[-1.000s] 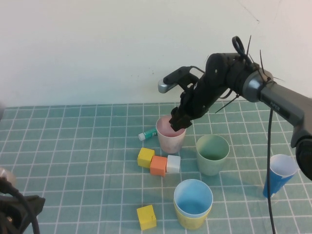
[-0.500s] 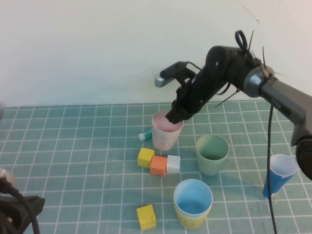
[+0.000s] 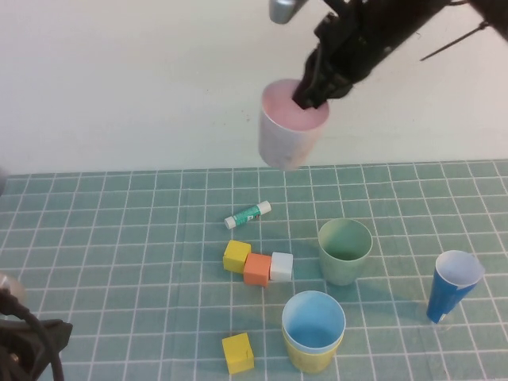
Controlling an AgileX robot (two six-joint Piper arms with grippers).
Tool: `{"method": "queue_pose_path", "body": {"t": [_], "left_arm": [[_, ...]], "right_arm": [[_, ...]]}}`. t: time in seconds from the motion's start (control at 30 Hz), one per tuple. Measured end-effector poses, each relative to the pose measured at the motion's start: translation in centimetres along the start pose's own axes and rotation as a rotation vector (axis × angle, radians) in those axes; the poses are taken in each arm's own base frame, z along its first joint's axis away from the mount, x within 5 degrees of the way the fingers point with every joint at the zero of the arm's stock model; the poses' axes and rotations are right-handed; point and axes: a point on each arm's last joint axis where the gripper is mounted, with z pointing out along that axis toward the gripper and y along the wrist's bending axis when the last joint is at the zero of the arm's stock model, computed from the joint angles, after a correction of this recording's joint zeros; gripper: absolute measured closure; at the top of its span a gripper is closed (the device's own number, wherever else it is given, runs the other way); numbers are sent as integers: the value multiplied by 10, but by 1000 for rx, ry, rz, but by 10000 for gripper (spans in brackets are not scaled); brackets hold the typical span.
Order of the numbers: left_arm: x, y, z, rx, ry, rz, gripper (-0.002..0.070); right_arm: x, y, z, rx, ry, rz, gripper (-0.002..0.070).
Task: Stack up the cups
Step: Place the pink cup on the green cup
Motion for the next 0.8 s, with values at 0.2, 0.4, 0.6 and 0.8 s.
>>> {"method": "queue_pose_path", "body": {"t": [0.2, 0.4, 0.6, 0.8], "left_arm": [[0, 0, 0, 0, -1, -14, 676], [-3, -1, 0, 9, -36, -12, 676], [-4, -1, 0, 13, -46, -12, 676], [-5, -1, 0, 10, -53, -6, 676]], "right_arm": [[48, 17, 10, -41, 214, 53, 653], [86, 17, 50, 12, 263, 145, 653], [95, 5, 70, 103, 268, 189, 653], [107, -11, 70, 156, 294, 267, 653]]}}
